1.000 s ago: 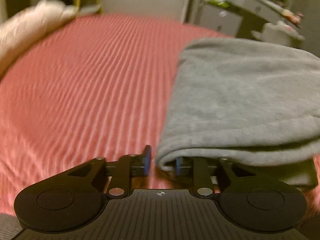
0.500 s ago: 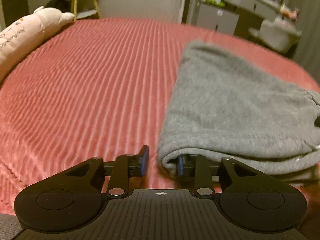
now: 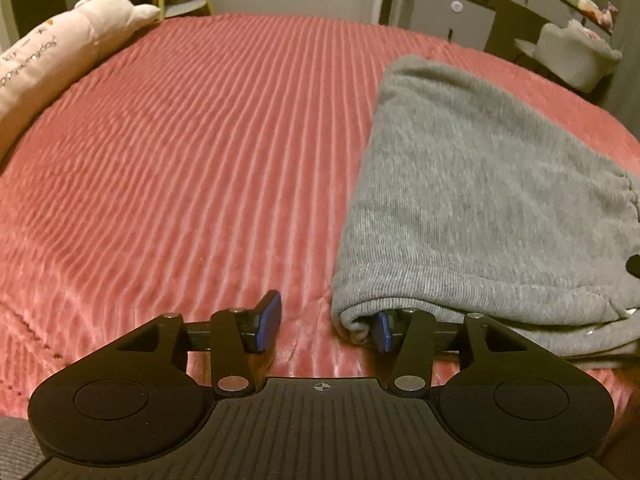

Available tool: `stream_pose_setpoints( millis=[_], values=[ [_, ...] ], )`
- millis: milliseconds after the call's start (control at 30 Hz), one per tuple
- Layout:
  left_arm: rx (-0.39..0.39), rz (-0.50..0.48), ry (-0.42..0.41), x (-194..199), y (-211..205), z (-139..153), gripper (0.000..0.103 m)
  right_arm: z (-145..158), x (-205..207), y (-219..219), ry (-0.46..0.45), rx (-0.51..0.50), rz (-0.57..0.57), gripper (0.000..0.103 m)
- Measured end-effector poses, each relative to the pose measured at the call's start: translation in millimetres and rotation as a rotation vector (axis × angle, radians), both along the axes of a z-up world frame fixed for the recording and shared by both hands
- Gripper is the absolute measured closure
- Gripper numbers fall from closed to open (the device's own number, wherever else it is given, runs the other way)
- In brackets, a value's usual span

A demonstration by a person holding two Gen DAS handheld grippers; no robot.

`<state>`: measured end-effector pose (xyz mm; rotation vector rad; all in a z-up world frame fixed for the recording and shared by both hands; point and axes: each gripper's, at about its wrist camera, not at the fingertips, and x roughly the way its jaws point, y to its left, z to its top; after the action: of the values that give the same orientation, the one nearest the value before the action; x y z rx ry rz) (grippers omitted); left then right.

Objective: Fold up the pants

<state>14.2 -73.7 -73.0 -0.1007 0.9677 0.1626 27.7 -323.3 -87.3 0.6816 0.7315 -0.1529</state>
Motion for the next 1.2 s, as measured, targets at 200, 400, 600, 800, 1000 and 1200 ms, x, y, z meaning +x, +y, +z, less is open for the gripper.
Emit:
stream_pose_setpoints(
  millis=[200,400,600,800,1000,1200],
  values=[
    [0.012,0.004,0.001,-0.6,-0.1,0.2,0.046,2.2,-0.8,4.0,0.020,0.000,-0.005,0.053],
    [0.026,0.011,0.004,-3.1,-0.4,2.0,0.035,30.7,-22.9,5.9,0.035,-0.230,-0.120,0.020],
    [-0.047,-0.048,-0.039,-18.8,0.5,20.1,0.035,53.4,-32.6,32.2,-0.158,-0.462,-0.091,0.057],
    [-0.177,-0.003,-0.087,-16.6,23.9,44.0,0.035,45.4,-17.2,67.5,-0.258,-0.561,0.083,0.064],
    [-0.028,-0.051,-0.214,1.0,17.5,66.4,0.014,21.1,19.7,89.0,-0.124,-0.638,0.203,0.065],
    [0.157,-0.060,-0.122,42.6,-9.7,8.4,0.028,20.9,23.2,90.0,-0.176,-0.617,0.192,0.066]
  ],
)
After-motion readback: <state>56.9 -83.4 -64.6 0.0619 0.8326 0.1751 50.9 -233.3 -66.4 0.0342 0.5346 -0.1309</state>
